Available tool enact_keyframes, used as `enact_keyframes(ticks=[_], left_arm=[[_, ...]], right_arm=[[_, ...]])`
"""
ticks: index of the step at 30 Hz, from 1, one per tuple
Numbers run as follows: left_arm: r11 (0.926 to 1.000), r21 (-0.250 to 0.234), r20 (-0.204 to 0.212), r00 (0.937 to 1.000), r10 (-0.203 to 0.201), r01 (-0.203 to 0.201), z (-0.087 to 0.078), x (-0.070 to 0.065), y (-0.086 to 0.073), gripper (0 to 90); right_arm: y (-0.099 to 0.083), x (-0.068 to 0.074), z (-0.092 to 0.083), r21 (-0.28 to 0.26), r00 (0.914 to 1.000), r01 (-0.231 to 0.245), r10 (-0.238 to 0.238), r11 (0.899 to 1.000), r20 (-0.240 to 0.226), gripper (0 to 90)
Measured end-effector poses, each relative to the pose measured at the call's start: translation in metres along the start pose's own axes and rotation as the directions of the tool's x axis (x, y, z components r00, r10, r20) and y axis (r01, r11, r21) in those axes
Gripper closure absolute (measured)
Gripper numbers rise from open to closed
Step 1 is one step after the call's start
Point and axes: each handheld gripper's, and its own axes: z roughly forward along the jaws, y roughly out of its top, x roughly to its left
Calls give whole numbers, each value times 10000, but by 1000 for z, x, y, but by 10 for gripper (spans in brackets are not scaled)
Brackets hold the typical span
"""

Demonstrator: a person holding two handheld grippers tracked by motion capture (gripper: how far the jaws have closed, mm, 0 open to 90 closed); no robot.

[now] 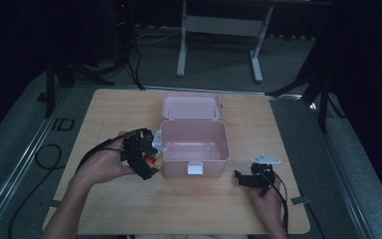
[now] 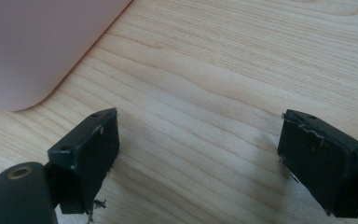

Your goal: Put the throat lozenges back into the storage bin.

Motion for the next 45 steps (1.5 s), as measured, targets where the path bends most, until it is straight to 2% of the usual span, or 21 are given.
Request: enact_keyframes(ticks=[20, 30, 45], left_arm=[[9999, -57, -69, 9999, 124, -124, -1, 12, 19, 205], [9999, -1, 143, 9998, 168, -168, 6, 17, 29, 205], [9999, -67, 208, 9997, 131, -130, 10, 22, 39, 205]], right_arm=[[0, 0, 0, -6, 10000, 7, -7, 10000, 5, 124], [0, 0, 0, -6, 10000, 5, -5, 10000, 5, 124], [0, 0, 0, -8, 10000, 3, -3, 10000, 4, 124]])
